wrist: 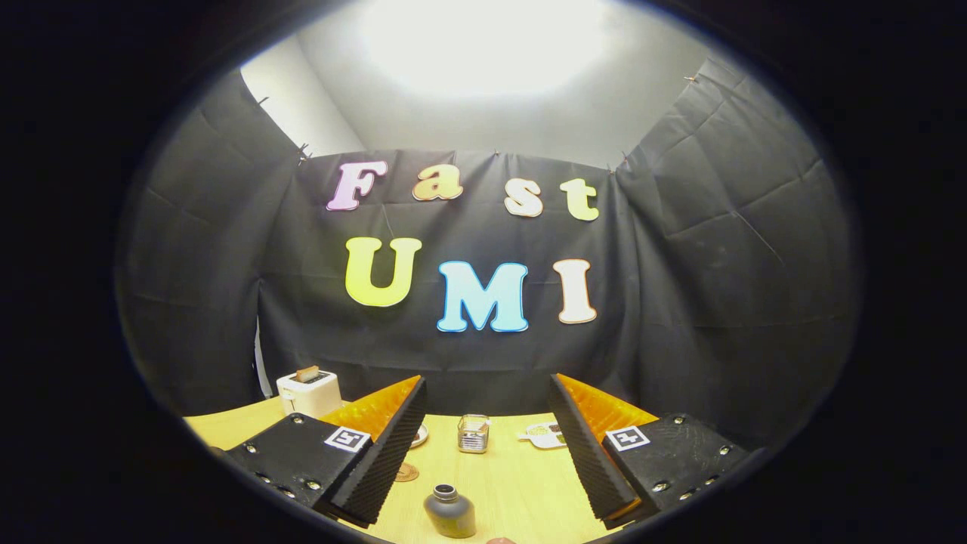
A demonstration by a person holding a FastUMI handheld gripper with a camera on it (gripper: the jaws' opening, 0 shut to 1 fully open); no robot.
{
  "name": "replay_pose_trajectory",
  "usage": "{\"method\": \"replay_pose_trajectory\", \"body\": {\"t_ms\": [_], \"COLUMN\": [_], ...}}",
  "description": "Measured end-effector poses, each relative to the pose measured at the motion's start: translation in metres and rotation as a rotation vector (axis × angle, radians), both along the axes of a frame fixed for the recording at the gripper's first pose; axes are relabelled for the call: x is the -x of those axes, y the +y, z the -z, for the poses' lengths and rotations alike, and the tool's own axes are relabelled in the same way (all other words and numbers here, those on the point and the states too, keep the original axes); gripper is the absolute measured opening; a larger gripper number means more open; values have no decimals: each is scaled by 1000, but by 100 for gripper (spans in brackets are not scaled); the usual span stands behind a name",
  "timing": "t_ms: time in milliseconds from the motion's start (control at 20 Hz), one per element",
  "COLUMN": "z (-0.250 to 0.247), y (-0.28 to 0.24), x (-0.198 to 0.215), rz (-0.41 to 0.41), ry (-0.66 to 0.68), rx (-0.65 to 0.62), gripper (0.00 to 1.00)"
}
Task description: Take the bottle from table, then pour the juice into the cup, finally place the bottle on the coaster
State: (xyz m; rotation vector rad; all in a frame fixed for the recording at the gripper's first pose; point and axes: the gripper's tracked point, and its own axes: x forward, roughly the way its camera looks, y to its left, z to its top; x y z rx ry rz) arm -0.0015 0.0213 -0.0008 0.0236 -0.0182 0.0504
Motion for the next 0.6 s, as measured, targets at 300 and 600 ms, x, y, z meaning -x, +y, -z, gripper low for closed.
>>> {"method": "replay_pose_trajectory", "body": {"t_ms": [300,600], "z": [3,9], "y": [8,14], "x": [1,-1], "rz": [-29,-45], "ry": [-3,1], "rx": [-10,-23], "gripper": [98,98]}}
